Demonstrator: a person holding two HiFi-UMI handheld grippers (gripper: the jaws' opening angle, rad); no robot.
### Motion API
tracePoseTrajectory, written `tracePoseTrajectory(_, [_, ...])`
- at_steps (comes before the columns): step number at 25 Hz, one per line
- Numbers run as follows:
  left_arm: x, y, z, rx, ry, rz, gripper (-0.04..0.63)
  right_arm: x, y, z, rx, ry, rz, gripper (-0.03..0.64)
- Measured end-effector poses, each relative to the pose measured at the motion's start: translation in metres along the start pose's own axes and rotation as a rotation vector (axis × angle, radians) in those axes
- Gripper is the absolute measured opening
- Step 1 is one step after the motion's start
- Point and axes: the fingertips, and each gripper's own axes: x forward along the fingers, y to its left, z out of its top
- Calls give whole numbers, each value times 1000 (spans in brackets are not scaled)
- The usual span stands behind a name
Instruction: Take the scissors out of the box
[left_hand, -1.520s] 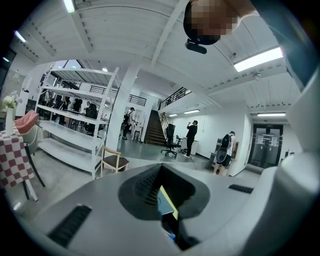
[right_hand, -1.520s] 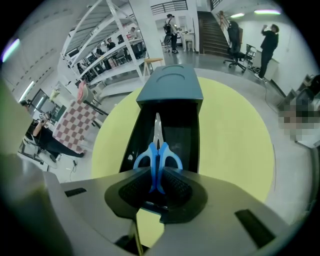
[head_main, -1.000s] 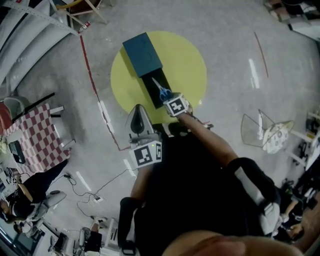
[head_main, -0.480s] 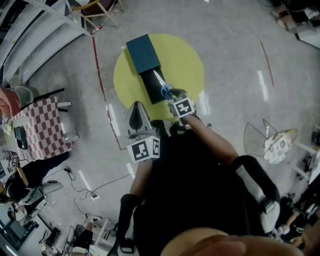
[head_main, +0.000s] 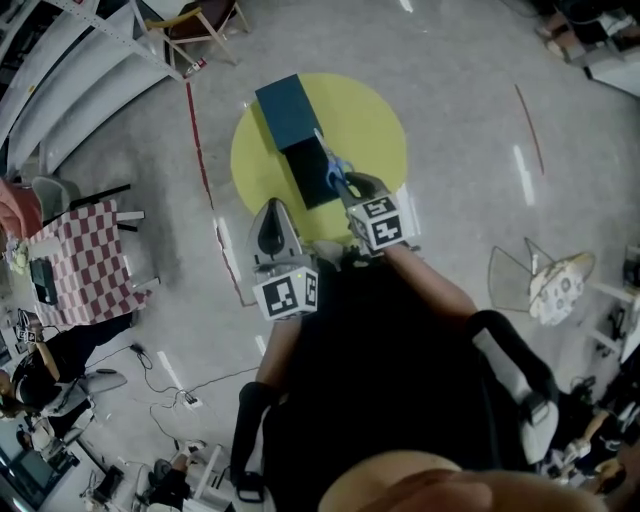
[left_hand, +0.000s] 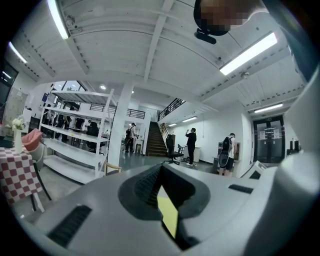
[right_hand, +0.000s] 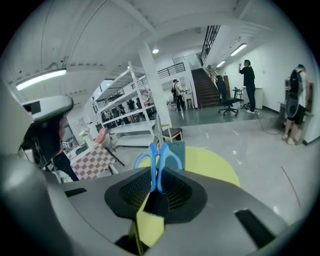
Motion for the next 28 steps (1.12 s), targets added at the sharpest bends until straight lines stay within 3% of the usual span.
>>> tracePoseTrajectory(7, [-2, 15, 1, -13, 34, -11, -3, -40, 25, 43, 10, -157, -8, 71])
tracePoseTrajectory(14, [-13, 29, -5, -26, 38, -24, -3, -86, 61, 74, -67, -319, 1, 72])
tracePoseTrajectory(20, [-12, 32, -10, -61, 45, -41, -3, -98, 78, 75, -72, -352, 11, 72])
tracePoseTrajectory(24, [-11, 34, -11, -16, 41, -61, -3, -100, 80, 76, -72, -355, 6, 72])
tracePoseTrajectory(28, [-9, 33, -11, -21, 40, -65, -3, -101, 81, 76, -86, -357, 0, 72])
